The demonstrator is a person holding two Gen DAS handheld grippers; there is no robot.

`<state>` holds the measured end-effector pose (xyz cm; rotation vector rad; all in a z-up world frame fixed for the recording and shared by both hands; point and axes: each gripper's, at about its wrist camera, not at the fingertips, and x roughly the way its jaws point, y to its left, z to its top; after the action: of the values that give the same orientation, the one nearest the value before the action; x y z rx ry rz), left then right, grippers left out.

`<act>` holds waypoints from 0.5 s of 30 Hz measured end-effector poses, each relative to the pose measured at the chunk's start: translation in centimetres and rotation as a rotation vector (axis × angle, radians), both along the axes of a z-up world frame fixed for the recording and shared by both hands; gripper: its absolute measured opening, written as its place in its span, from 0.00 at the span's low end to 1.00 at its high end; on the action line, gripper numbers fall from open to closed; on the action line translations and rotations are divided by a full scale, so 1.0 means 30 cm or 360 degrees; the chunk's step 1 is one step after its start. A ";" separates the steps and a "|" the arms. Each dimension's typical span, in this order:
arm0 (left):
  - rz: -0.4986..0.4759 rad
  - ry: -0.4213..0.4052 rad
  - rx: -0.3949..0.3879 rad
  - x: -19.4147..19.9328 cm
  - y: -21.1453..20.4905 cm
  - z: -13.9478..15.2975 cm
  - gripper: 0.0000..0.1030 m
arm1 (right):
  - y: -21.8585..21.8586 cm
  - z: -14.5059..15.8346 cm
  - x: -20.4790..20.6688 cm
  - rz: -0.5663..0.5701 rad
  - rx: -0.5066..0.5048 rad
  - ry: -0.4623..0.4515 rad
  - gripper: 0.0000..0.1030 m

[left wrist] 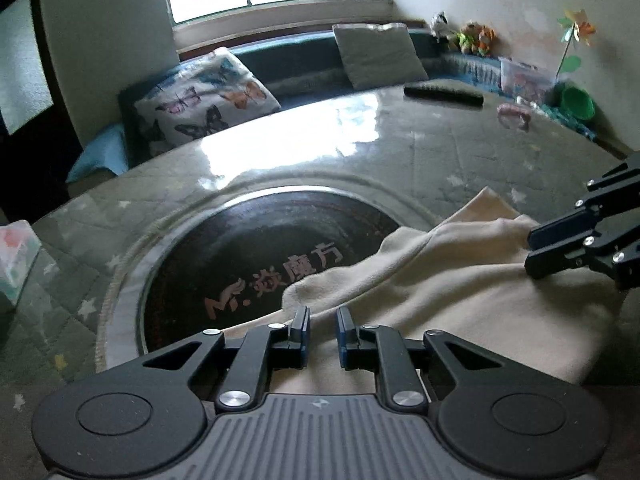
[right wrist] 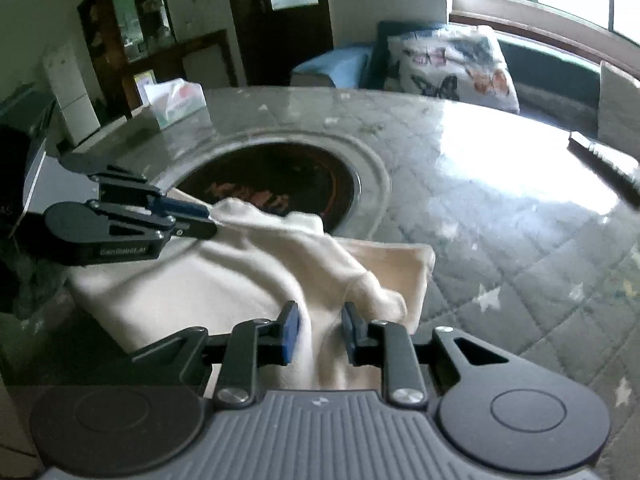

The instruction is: Fold clothes

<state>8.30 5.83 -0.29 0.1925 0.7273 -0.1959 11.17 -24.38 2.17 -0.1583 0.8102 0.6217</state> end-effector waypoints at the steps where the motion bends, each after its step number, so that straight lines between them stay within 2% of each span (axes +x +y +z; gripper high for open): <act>1: -0.0008 -0.0028 -0.0010 -0.024 0.000 0.014 0.16 | 0.003 0.015 -0.014 0.0017 -0.0007 -0.0030 0.21; 7: -0.0102 -0.0126 -0.0056 -0.187 -0.036 0.064 0.16 | 0.036 0.060 -0.113 0.0168 0.0009 -0.0075 0.21; 13: -0.0138 -0.0132 -0.0099 -0.298 -0.063 0.021 0.17 | 0.071 0.020 -0.181 0.0216 0.0006 -0.0049 0.21; 15: -0.0130 -0.0128 -0.0073 -0.309 -0.067 -0.003 0.18 | 0.077 0.001 -0.190 0.0216 -0.0011 -0.0042 0.21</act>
<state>-0.96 3.83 -0.39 0.1858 0.6352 -0.2810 5.47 -22.07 2.19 -0.2285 0.7805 0.7431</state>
